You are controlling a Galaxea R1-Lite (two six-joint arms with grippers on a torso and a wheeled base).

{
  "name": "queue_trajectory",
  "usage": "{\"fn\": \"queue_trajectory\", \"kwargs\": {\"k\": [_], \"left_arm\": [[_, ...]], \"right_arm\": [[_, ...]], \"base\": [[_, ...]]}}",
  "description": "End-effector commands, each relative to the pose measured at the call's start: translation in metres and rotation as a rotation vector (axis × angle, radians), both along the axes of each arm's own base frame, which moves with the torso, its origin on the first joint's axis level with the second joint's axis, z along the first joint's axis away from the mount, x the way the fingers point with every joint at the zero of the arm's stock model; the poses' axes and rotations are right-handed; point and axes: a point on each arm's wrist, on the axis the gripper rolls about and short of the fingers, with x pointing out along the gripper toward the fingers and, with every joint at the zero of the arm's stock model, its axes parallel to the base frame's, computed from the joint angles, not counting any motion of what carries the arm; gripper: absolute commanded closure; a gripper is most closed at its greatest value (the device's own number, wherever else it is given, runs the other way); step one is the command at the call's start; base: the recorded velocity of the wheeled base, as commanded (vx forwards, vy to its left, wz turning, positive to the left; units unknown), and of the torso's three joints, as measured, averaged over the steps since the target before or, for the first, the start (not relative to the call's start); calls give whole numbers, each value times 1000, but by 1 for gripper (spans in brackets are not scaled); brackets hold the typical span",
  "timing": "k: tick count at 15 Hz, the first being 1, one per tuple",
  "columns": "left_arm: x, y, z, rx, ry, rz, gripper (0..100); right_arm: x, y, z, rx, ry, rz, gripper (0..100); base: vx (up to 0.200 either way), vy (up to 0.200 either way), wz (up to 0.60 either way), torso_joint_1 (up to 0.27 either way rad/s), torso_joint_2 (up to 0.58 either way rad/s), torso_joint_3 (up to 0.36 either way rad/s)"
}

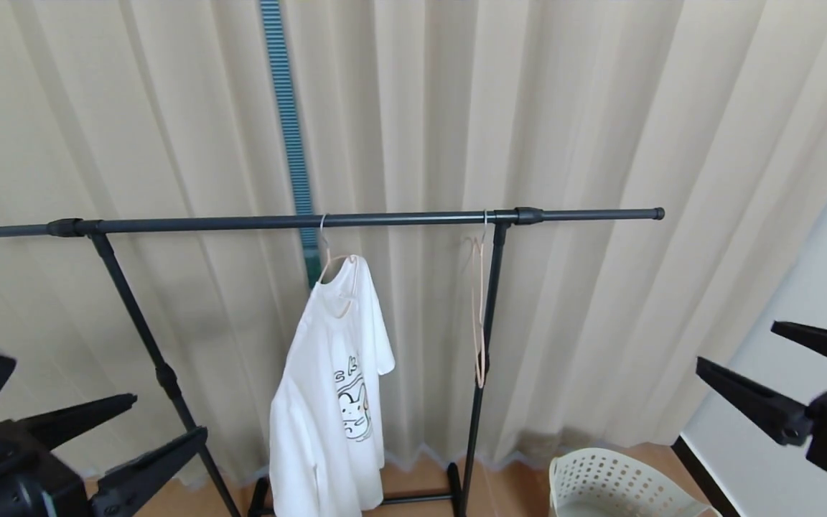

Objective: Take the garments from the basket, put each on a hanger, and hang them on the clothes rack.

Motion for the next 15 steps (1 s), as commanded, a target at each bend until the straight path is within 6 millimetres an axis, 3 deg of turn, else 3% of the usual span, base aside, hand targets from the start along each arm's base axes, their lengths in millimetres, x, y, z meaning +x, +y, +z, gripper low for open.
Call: {"fn": "queue_trajectory", "kwargs": {"k": [1, 4, 8, 10, 15], "left_arm": [[-40, 8, -15, -19, -88, -9, 0], [-63, 14, -42, -15, -75, -4, 0], [-90, 21, -62, -21, -87, -3, 0], [-104, 24, -74, -21, -89, -3, 0], [-110, 28, -76, 5, -152, 160, 0]], "right_arm": [[-49, -13, -30, -5, -43, -5, 0], [-82, -28, -78, -59, -17, 21, 0], [-116, -43, -108, -95, 35, 175, 0], [-119, -44, -106, -90, 36, 162, 0], [-127, -45, -107, -55, -33, -68, 0]], "base": [[0, 0, 0, 0, 0, 0], [0, 0, 0, 0, 0, 0], [0, 0, 0, 0, 0, 0], [0, 0, 0, 0, 0, 0], [0, 0, 0, 0, 0, 0]]}}
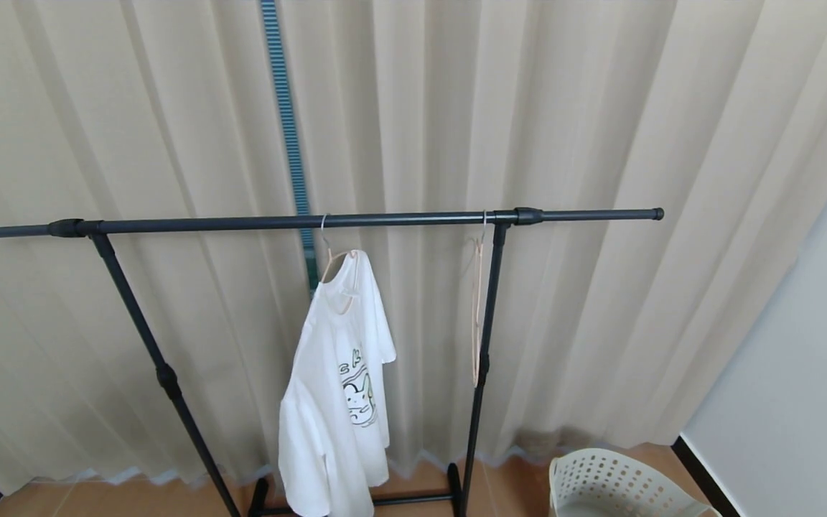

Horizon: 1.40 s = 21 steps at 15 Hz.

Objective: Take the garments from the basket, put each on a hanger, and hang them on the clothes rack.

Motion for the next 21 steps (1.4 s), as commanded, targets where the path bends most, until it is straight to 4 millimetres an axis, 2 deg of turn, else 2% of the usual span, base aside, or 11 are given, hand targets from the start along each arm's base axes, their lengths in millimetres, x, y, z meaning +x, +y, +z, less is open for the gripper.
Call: {"fn": "queue_trajectory", "kwargs": {"k": [1, 4, 7, 9, 18, 21], "left_arm": [[-5, 1, -2, 8, -51, 53, 0], [-13, -1, -3, 61, -157, 191, 0], [-20, -1, -5, 45, -250, 173, 0], [-20, -1, -5, 42, -251, 174, 0], [-20, -1, -5, 27, -248, 175, 0], [-20, -1, -5, 24, -247, 176, 0]], "right_arm": [[-8, -1, -1, 32, -87, -103, 0], [-14, -1, -3, 78, -157, -177, 0], [-15, 0, -4, 108, -172, -276, 0], [-21, 1, -5, 121, -250, -313, 0], [-21, 2, -5, 160, -242, -261, 0], [-21, 2, -5, 160, -242, -261, 0]], "base": [[0, 0, 0, 0, 0, 0], [0, 0, 0, 0, 0, 0], [0, 0, 0, 0, 0, 0], [0, 0, 0, 0, 0, 0], [0, 0, 0, 0, 0, 0], [0, 0, 0, -124, 287, 149]]}}
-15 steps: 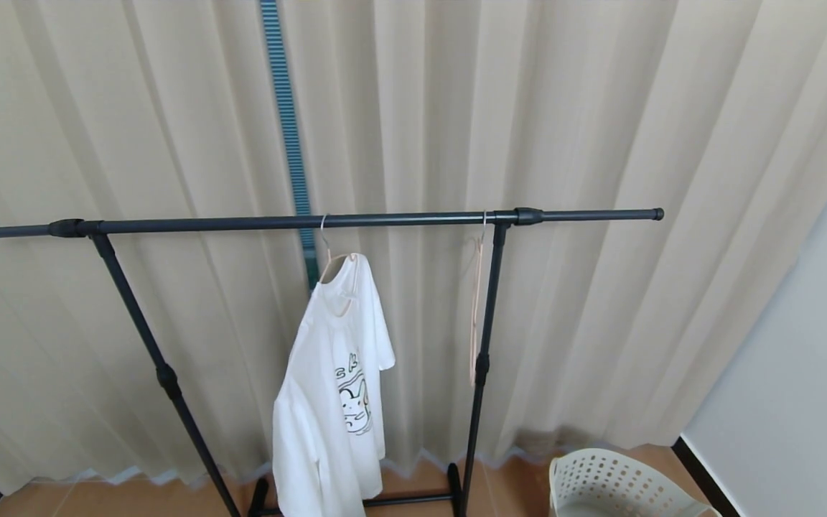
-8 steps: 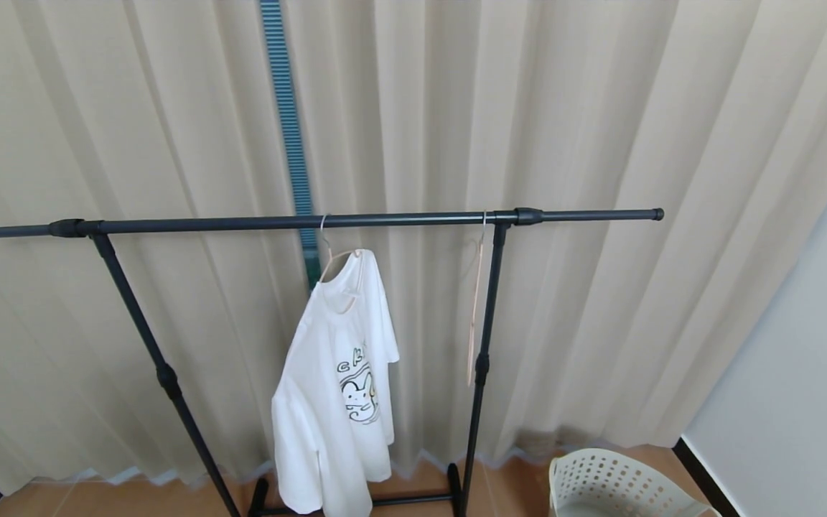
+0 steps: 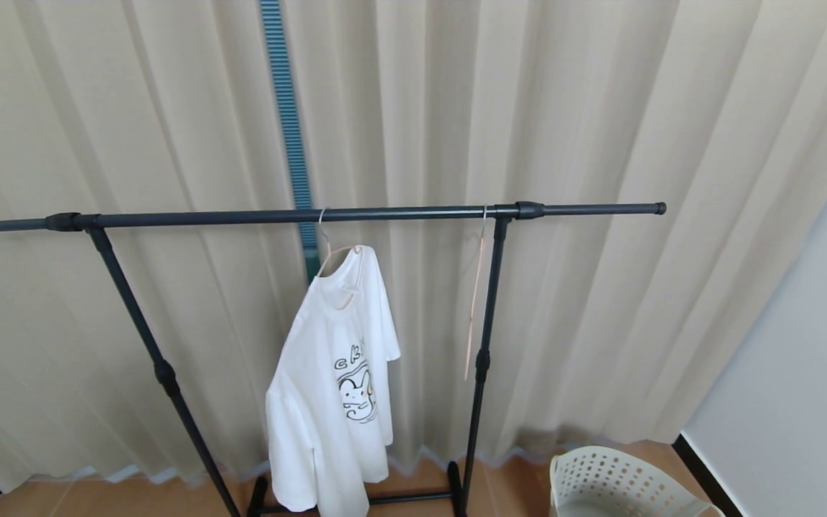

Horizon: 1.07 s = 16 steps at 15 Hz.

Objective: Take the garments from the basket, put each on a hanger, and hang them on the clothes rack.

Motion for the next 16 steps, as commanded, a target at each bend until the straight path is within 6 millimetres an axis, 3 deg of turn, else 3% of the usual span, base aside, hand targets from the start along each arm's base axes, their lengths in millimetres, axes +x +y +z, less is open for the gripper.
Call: {"fn": "queue_trajectory", "kwargs": {"k": [1, 16], "left_arm": [[0, 0, 0, -1, 1, 0, 0], [0, 0, 0, -2, 2, 1, 0]], "right_arm": [[0, 0, 0, -1, 1, 2, 0], [0, 0, 0, 4, -1, -1, 0]], "base": [[0, 0, 0, -149, 330, 173], [0, 0, 0, -148, 346, 190]]}}
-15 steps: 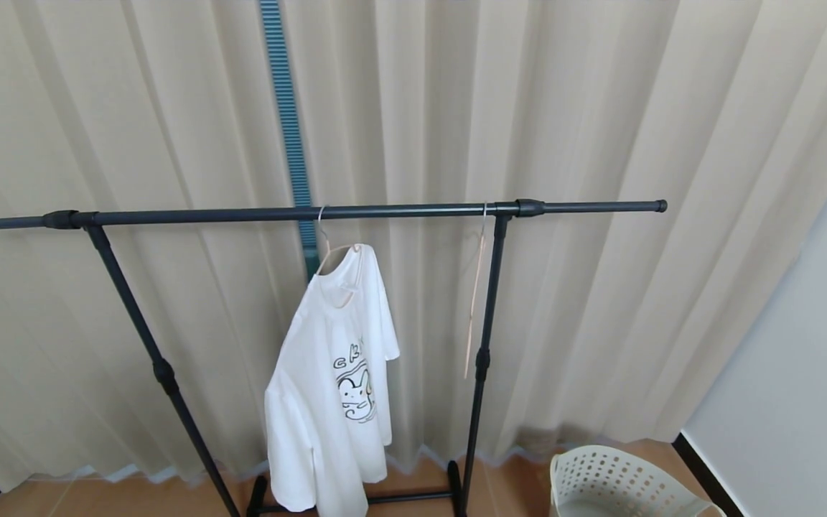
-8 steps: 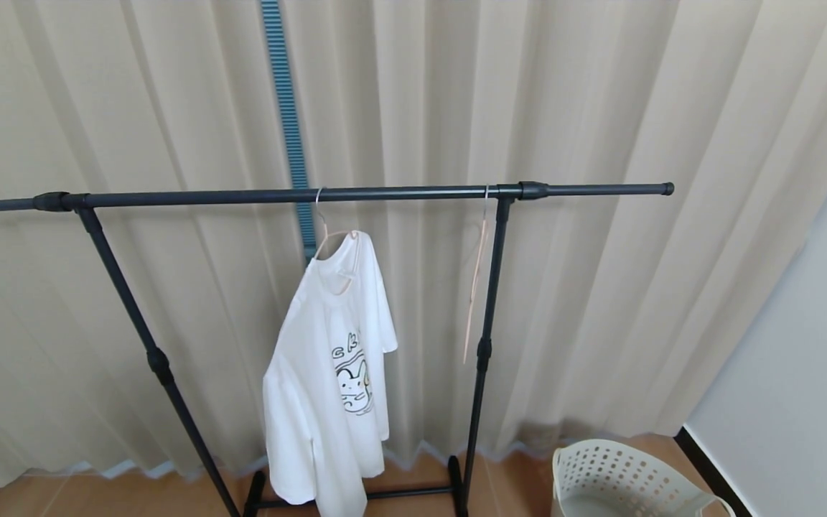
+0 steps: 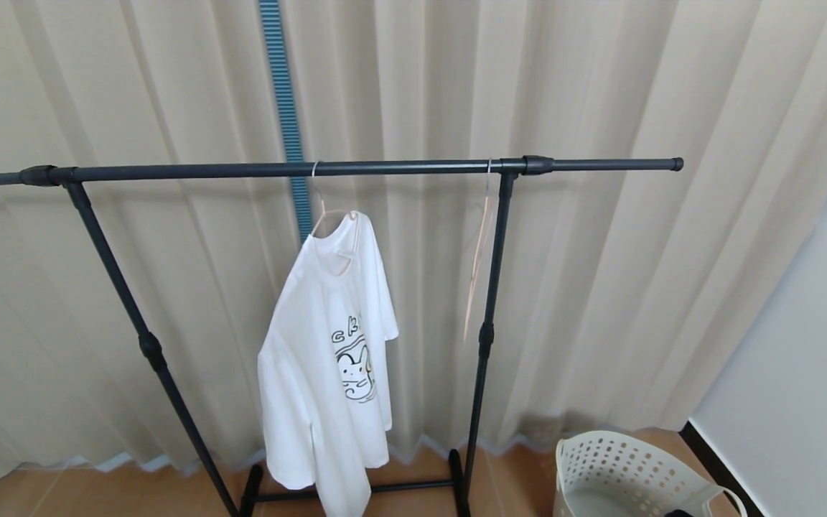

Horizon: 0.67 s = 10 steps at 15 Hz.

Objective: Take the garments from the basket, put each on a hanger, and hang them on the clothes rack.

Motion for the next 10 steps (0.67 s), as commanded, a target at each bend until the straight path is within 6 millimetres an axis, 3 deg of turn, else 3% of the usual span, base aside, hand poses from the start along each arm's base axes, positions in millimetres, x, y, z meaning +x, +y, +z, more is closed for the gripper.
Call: {"fn": "queue_trajectory", "kwargs": {"k": [1, 10], "left_arm": [[0, 0, 0, 1, 4, 0, 0], [0, 0, 0, -2, 1, 0, 0]], "right_arm": [[0, 0, 0, 0, 1, 0, 0], [0, 0, 0, 0, 1, 2, 0]], "base": [[0, 0, 0, -159, 378, 217], [0, 0, 0, -199, 507, 300]]}}
